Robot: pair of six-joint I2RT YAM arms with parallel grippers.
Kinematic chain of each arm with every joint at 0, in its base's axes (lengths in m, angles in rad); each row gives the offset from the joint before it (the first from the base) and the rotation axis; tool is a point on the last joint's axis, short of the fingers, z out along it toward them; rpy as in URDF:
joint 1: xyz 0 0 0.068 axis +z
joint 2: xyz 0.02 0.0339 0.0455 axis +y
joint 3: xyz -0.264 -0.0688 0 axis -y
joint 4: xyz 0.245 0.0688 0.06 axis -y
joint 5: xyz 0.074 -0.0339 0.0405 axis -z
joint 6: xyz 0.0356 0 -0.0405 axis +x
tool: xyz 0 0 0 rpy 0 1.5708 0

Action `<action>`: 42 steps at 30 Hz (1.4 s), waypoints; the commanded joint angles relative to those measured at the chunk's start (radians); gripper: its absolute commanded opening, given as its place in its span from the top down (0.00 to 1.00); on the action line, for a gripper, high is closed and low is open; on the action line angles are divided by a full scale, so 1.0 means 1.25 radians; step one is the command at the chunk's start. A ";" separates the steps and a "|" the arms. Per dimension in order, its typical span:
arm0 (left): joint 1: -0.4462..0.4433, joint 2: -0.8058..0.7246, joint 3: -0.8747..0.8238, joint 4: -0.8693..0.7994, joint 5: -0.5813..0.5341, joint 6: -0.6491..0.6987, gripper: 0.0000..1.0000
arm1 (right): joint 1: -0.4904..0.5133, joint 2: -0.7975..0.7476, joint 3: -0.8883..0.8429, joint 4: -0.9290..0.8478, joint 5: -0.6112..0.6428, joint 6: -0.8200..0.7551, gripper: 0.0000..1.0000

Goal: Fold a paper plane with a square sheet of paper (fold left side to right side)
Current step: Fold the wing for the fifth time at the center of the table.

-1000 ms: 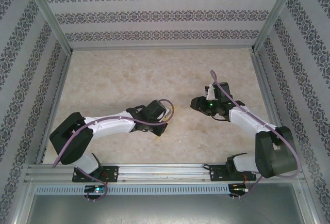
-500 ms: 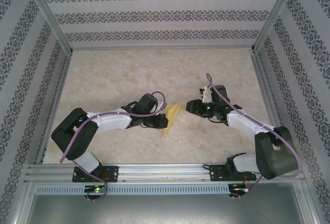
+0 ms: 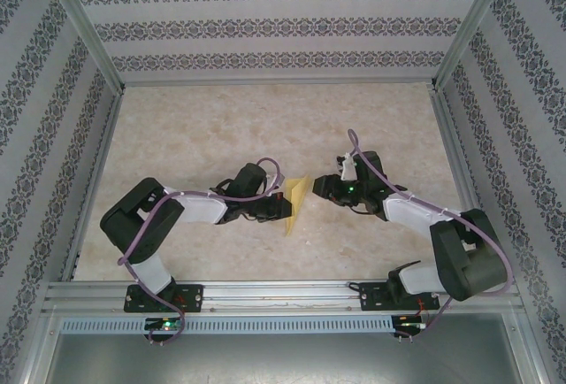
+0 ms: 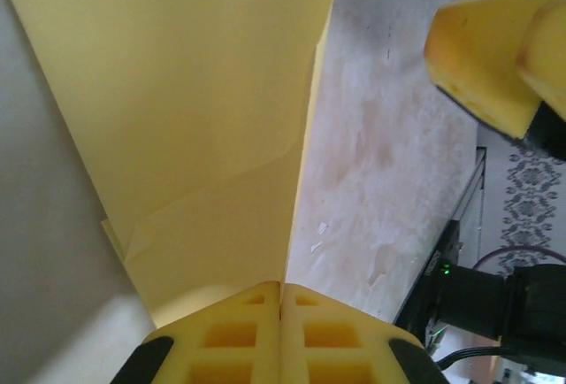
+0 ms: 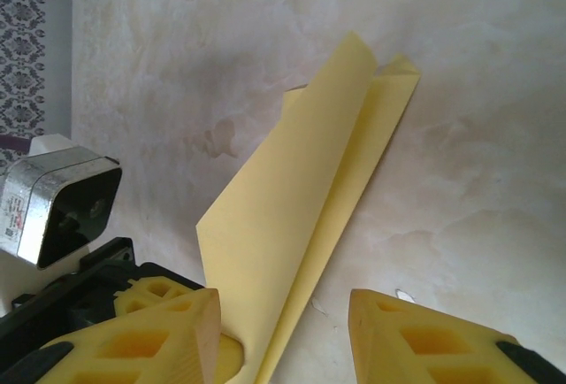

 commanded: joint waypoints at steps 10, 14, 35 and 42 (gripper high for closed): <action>0.020 0.038 -0.040 0.186 0.030 -0.095 1.00 | 0.041 0.055 -0.011 0.109 0.024 0.067 0.60; 0.021 0.045 -0.051 0.216 0.030 -0.110 1.00 | 0.053 0.075 -0.007 0.126 0.040 0.085 0.60; 0.022 0.066 -0.063 0.268 0.037 -0.137 1.00 | 0.086 0.168 0.034 0.177 0.061 0.115 0.60; 0.022 0.072 -0.064 0.277 0.036 -0.142 1.00 | 0.091 0.183 0.042 0.181 0.063 0.115 0.60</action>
